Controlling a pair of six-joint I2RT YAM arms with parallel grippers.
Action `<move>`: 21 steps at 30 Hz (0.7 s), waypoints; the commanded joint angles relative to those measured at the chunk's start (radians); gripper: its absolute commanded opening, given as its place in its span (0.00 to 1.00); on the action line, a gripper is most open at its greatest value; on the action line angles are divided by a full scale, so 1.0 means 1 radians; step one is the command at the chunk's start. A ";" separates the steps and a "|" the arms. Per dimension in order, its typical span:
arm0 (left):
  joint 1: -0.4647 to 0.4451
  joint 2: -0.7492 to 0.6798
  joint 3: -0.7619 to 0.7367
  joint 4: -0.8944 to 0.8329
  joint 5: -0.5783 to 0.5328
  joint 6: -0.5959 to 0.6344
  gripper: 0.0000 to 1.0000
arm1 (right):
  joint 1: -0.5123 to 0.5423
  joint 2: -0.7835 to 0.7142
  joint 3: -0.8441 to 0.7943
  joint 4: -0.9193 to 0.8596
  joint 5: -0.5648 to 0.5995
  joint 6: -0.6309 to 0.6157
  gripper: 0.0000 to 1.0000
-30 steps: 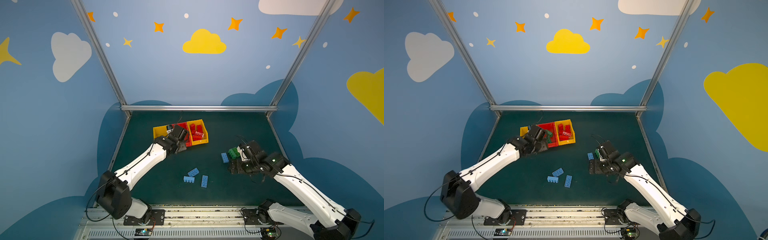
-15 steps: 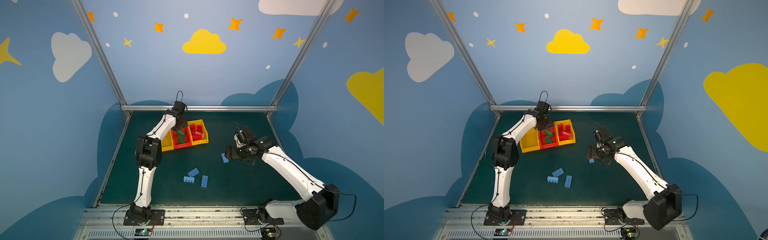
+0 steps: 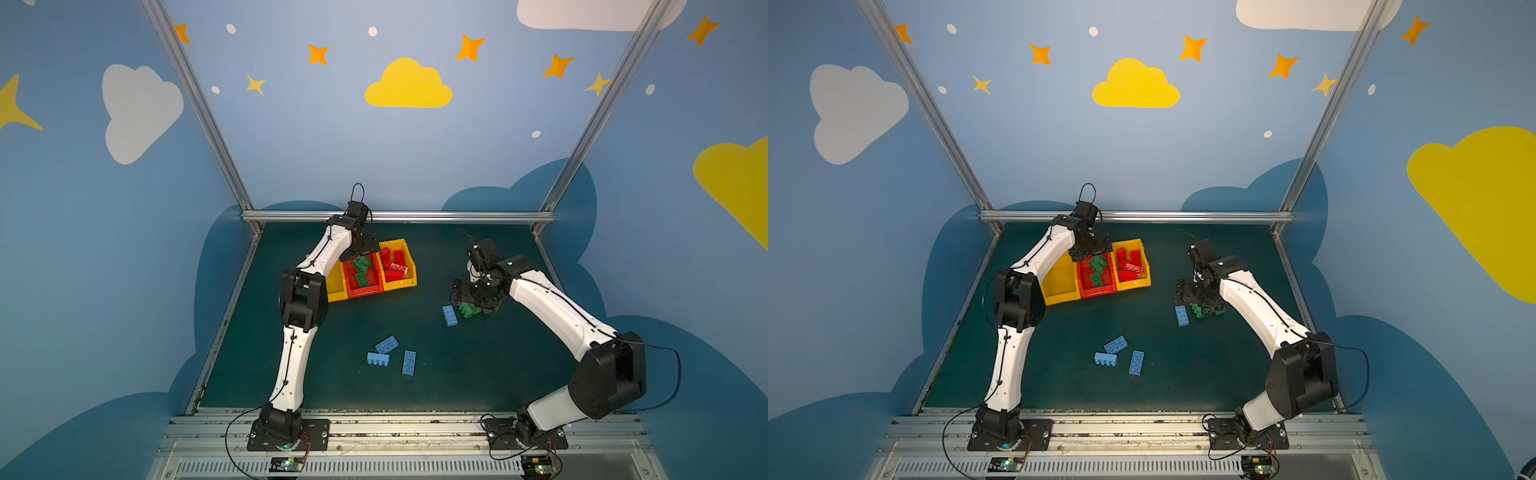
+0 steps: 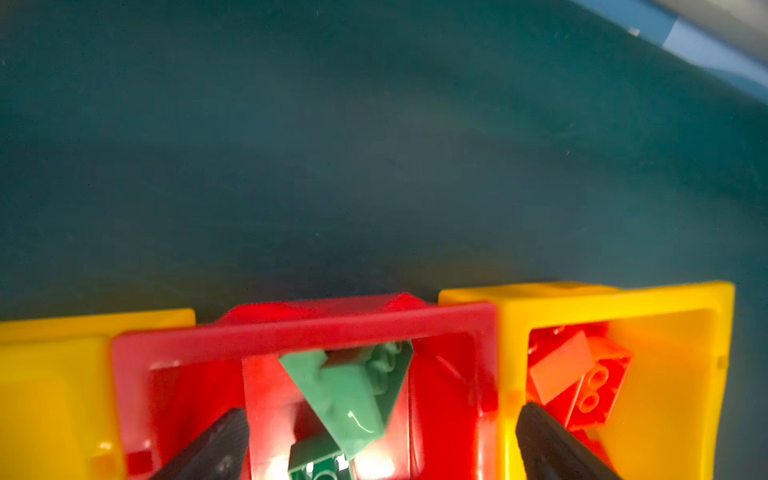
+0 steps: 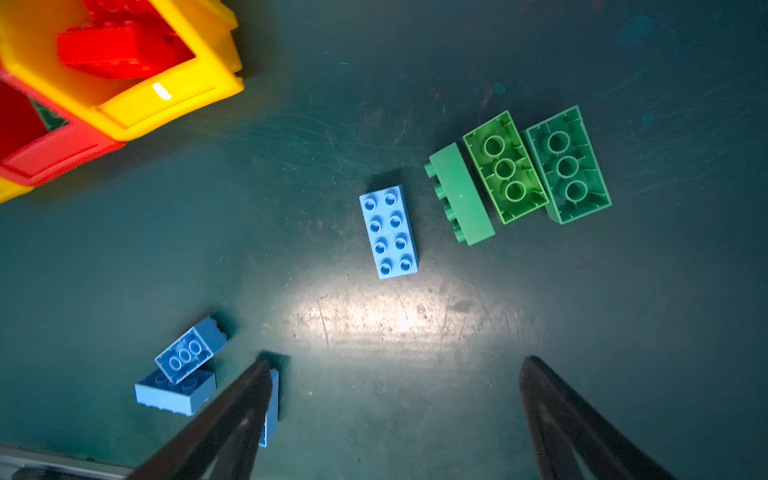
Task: Sort the legos into containers by color
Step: 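Release the green brick into the red bin while the right gripper lowers toward green bricks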
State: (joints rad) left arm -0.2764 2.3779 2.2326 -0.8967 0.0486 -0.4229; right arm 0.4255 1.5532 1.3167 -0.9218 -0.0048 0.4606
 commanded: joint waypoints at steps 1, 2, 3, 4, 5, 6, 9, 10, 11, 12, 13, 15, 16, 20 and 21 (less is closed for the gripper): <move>0.002 -0.110 -0.067 0.006 0.020 -0.013 1.00 | -0.024 0.064 0.043 0.007 -0.024 -0.040 0.83; 0.001 -0.135 -0.103 0.020 0.022 -0.017 1.00 | -0.029 0.082 0.051 0.008 -0.022 -0.046 0.79; -0.004 -0.167 -0.153 0.036 0.020 -0.020 1.00 | -0.037 0.103 0.059 0.013 -0.021 -0.054 0.76; -0.006 -0.204 -0.205 0.063 0.013 -0.023 1.00 | -0.043 0.122 0.066 0.017 -0.023 -0.059 0.73; -0.012 -0.235 -0.261 0.088 0.007 -0.025 1.00 | -0.048 0.138 0.073 0.022 -0.025 -0.064 0.71; -0.018 -0.276 -0.329 0.120 0.003 -0.029 1.00 | -0.055 0.155 0.079 0.028 -0.024 -0.067 0.69; -0.038 -0.380 -0.511 0.207 -0.001 -0.048 1.00 | -0.072 0.202 0.096 0.043 -0.029 -0.071 0.66; -0.045 -0.408 -0.564 0.228 0.002 -0.053 1.00 | -0.077 0.218 0.100 0.047 -0.029 -0.073 0.66; -0.053 -0.430 -0.605 0.242 0.000 -0.056 1.00 | -0.079 0.230 0.102 0.051 -0.028 -0.078 0.64; -0.062 -0.451 -0.646 0.257 -0.005 -0.063 1.00 | -0.082 0.245 0.105 0.055 -0.026 -0.080 0.63; -0.069 -0.465 -0.675 0.265 -0.008 -0.068 1.00 | -0.082 0.257 0.104 0.058 -0.025 -0.085 0.62; -0.081 -0.488 -0.725 0.275 -0.015 -0.078 1.00 | -0.085 0.283 0.102 0.063 -0.020 -0.091 0.60; -0.085 -0.495 -0.741 0.277 -0.017 -0.084 1.00 | -0.084 0.292 0.101 0.066 -0.017 -0.093 0.60; -0.103 -0.524 -0.782 0.282 -0.031 -0.092 1.00 | -0.086 0.326 0.097 0.083 -0.004 -0.105 0.58; -0.107 -0.532 -0.789 0.282 -0.036 -0.091 1.00 | -0.087 0.336 0.098 0.084 0.000 -0.107 0.57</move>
State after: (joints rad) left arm -0.3798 1.8977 1.4532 -0.6388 0.0422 -0.4995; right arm 0.3416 1.8702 1.3994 -0.8471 -0.0208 0.3729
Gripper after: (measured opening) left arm 0.998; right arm 0.576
